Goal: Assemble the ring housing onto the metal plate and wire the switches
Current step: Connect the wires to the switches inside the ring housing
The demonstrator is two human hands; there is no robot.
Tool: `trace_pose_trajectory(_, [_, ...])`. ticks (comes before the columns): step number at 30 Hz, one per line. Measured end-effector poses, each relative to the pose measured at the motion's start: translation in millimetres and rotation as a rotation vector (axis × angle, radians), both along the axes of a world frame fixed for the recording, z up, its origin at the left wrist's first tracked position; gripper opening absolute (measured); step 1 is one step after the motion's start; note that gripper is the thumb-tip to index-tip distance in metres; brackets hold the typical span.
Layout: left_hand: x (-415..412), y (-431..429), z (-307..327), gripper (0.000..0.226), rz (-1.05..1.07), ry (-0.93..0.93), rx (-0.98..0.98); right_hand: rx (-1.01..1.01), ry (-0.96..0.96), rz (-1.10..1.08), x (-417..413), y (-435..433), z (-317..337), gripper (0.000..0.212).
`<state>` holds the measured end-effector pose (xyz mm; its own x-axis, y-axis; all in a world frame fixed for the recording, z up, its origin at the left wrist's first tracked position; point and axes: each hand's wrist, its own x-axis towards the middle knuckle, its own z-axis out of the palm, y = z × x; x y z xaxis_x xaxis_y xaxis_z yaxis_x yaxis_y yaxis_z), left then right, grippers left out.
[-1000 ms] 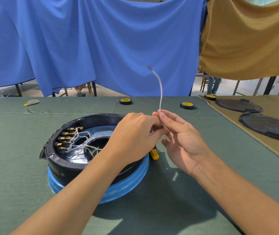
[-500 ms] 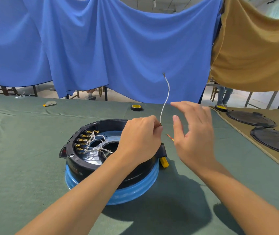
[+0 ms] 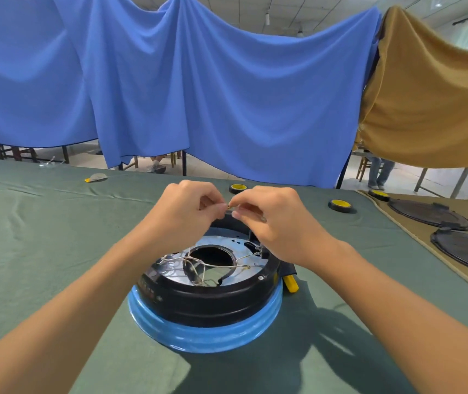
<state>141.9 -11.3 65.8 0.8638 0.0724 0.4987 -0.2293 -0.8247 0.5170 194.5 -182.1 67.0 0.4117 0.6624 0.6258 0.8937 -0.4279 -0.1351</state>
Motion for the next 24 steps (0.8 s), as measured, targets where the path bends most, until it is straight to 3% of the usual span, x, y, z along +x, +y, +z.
trace_pose_trajectory(5, [-9,27,-13,0.010,0.014,-0.061,-0.090,-0.001,0.008,0.019,1,26,-1,0.014])
trace_pose_trajectory(10, [-15,58,-48,0.014,0.163,-0.269,-0.377,0.010,0.223,-0.003,-2,45,-3,0.014])
trace_pose_trajectory(15, [-15,71,-82,0.042,0.060,-0.099,-0.715,-0.111,0.443,0.053,-7,66,-11,0.009])
trace_pose_trajectory(20, [-20,68,-90,0.087,0.078,-0.024,-0.626,-0.191,0.396,0.041,-9,81,-21,0.011])
trace_pose_trajectory(24, [-25,64,-88,0.099,0.170,-0.058,-0.490,-0.235,0.284,0.064,-11,86,-25,0.012])
